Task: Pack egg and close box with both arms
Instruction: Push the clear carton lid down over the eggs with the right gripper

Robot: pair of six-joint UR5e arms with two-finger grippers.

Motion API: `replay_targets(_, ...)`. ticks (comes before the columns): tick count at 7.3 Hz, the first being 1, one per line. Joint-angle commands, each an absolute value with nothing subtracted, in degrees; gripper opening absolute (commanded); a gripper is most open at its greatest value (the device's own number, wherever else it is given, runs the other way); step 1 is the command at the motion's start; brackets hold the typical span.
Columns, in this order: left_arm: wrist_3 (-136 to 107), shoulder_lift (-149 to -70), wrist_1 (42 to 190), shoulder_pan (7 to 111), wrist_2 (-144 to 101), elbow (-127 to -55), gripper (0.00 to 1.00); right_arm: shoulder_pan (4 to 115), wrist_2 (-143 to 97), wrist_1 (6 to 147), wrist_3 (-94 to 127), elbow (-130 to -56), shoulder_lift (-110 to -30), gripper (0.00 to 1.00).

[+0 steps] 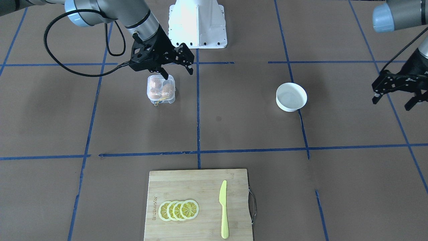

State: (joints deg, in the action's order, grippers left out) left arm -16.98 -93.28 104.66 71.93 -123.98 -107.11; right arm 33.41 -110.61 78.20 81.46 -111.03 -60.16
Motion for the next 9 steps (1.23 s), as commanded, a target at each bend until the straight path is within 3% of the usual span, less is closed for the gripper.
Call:
replay_targets(1,-3.9,-91.5,104.2,78.5,-124.1,-103.1,1.0,40.7,-112.4,90.2,66.5,-112.0,-60.8,1.0)
replay_targets(3,-1.0,-89.7,103.4,79.9,-124.1,-102.5,1.0,52.6,-118.7,102.3,44.0,-112.8,-62.7,1.0)
replay_targets(5,10.6,-89.7,95.8,85.1,-124.1,-101.7,1.0,64.2,-126.0,103.9,23.9,-112.5,-70.8,1.0)
replay_targets(9,18.8,-88.5,94.8,89.6,-129.7,-98.5,1.0,82.4,-133.9,103.4,-7.2,-108.3,-86.1,1.0)
